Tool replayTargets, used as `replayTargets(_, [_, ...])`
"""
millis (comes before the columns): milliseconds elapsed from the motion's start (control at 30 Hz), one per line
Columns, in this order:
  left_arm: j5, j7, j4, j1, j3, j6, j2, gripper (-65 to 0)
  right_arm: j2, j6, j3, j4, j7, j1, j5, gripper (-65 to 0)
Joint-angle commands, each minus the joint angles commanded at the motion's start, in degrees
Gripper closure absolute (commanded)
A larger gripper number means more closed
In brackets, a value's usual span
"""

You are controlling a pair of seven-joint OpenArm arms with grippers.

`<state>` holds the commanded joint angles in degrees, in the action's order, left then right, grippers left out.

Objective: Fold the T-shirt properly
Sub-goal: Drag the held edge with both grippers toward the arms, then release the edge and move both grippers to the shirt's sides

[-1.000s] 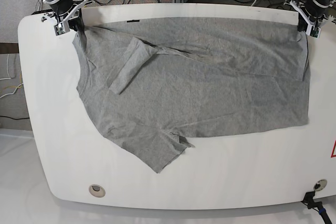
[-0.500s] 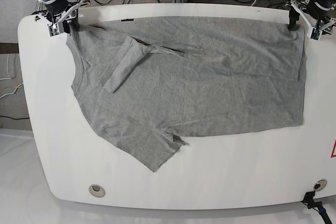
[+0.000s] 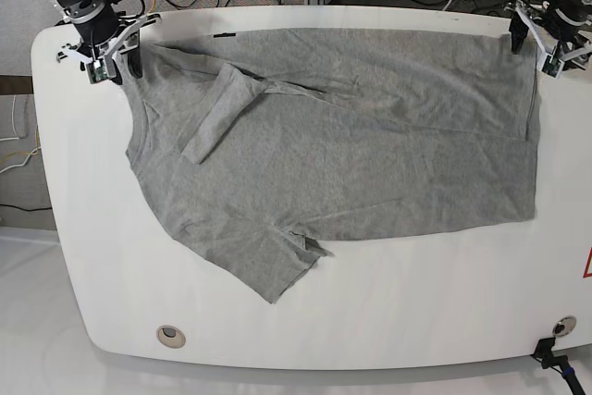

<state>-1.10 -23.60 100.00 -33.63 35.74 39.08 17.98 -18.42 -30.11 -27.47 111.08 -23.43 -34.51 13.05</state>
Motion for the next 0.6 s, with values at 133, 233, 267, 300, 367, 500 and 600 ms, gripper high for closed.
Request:
replayTargets(133, [0.0, 0.1, 0.9, 2.4, -0.2, 0.0, -0.6, -46.6, 1.0, 0.0, 0.9, 0.1, 0.0, 1.4, -0.2, -20.9])
replayTargets(233, [0.0, 0.1, 2.5, 4.4, 0.1, 0.0, -2.0, -46.6, 1.2, 0.0, 1.6, 0.0, 0.0, 2.2, 0.0, -20.6])
replayTargets(267, [0.0, 0.1, 2.9, 4.7, 0.1, 0.0, -2.1, -46.6, 1.8, 0.0, 2.4, 0.0, 0.0, 2.6, -0.4, -20.6])
replayTargets(300, [0.0, 0.2, 3.2, 5.3, 0.0, 0.0, -2.1, -46.6, 2.3, 0.09, 2.8, 0.0, 0.0, 3.3, -0.5, -20.6])
replayTargets(367, [0.0, 0.2, 3.2, 6.7, -0.2, 0.0, -3.1, -46.6, 2.5, 0.18, 3.1, 0.0, 0.0, 4.0, -0.5, -20.5])
replayTargets(500, [0.0, 0.2, 3.6, 9.1, -0.9, -0.1, -4.3, -46.6, 2.6, 0.35, 6.0, 0.0, 0.0, 6.4, -0.4, -20.5])
replayTargets(600, [0.2, 0.2, 3.6, 11.8, -1.8, -0.3, -4.6, -46.6, 3.7, 0.44, 6.2, -0.3, 0.0, 9.1, -0.4, -20.5])
